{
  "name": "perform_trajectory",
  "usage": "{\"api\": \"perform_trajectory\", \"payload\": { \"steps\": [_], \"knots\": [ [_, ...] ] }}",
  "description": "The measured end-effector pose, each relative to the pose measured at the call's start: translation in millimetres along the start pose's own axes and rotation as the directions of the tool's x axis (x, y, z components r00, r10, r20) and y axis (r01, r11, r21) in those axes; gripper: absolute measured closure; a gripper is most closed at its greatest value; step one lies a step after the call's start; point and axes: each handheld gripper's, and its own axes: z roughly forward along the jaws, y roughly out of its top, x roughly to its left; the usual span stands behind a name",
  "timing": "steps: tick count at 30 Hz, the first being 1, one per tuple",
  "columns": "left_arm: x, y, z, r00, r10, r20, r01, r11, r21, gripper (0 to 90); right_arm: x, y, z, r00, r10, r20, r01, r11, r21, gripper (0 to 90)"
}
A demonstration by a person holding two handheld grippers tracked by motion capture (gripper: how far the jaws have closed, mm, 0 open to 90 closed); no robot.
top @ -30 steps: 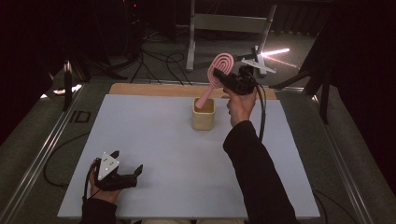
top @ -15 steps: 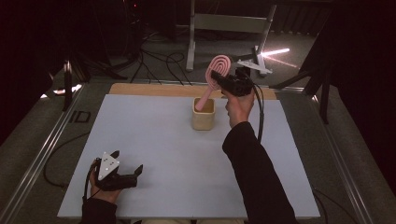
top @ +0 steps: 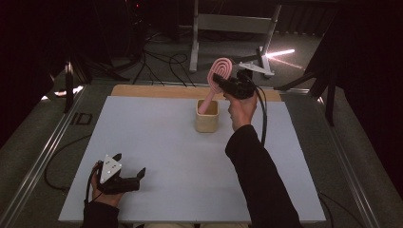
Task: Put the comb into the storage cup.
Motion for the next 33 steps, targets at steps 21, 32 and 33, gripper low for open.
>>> {"api": "perform_trajectory", "payload": {
  "steps": [21,32,33],
  "knots": [
    [0.3,0.3,-0.4,1.0000,0.002,-0.001,-0.002,1.0000,0.000,0.2,-3.6,-11.4,4.7,0.9996,0.027,0.001,-0.027,1.000,0.010,63.9],
    [0.5,0.3,-0.6,1.0000,0.002,-0.001,-0.002,1.0000,-0.002,0.2,-5.1,-15.3,7.6,0.9993,0.038,0.004,-0.039,0.999,0.021,63.9],
    [0.5,0.3,-0.6,1.0000,0.001,-0.001,-0.001,1.0000,-0.002,0.2,-5.2,-15.6,7.8,0.9994,0.035,0.005,-0.035,0.999,0.022,63.9]
  ]
}}
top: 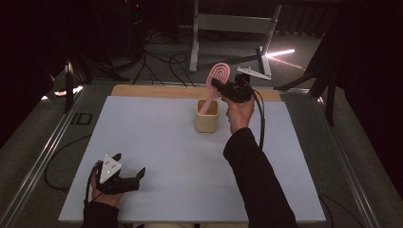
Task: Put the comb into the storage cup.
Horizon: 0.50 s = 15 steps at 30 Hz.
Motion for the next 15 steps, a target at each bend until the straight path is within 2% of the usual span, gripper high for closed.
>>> {"api": "perform_trajectory", "payload": {
  "steps": [15],
  "knots": [
    [-0.4,-0.1,0.4,1.0000,0.001,0.002,-0.001,1.0000,0.002,0.2,-3.6,-5.8,1.8,1.0000,0.003,0.008,-0.004,1.000,0.014,63.9]
  ]
}}
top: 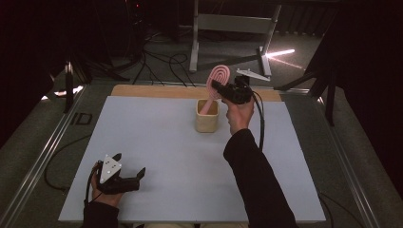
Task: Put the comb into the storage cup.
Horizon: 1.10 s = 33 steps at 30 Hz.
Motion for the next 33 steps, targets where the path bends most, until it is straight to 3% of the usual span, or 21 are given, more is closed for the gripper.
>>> {"api": "perform_trajectory", "payload": {
  "steps": [33],
  "knots": [
    [-0.1,-0.1,0.3,1.0000,0.001,0.000,-0.001,1.0000,0.001,0.2,-0.1,-12.2,8.5,0.9999,0.000,0.011,0.000,0.999,0.033,63.5]
  ]
}}
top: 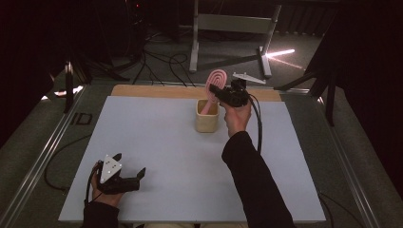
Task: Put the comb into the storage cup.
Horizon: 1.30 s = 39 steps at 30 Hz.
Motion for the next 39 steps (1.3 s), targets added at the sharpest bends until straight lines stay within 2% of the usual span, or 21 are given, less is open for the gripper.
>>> {"api": "perform_trajectory", "payload": {
  "steps": [39],
  "knots": [
    [-0.3,-0.1,0.1,1.0000,0.000,0.000,0.000,1.0000,0.002,0.2,-1.6,-13.6,7.0,1.0000,-0.001,0.006,0.001,1.000,0.024,63.2]
  ]
}}
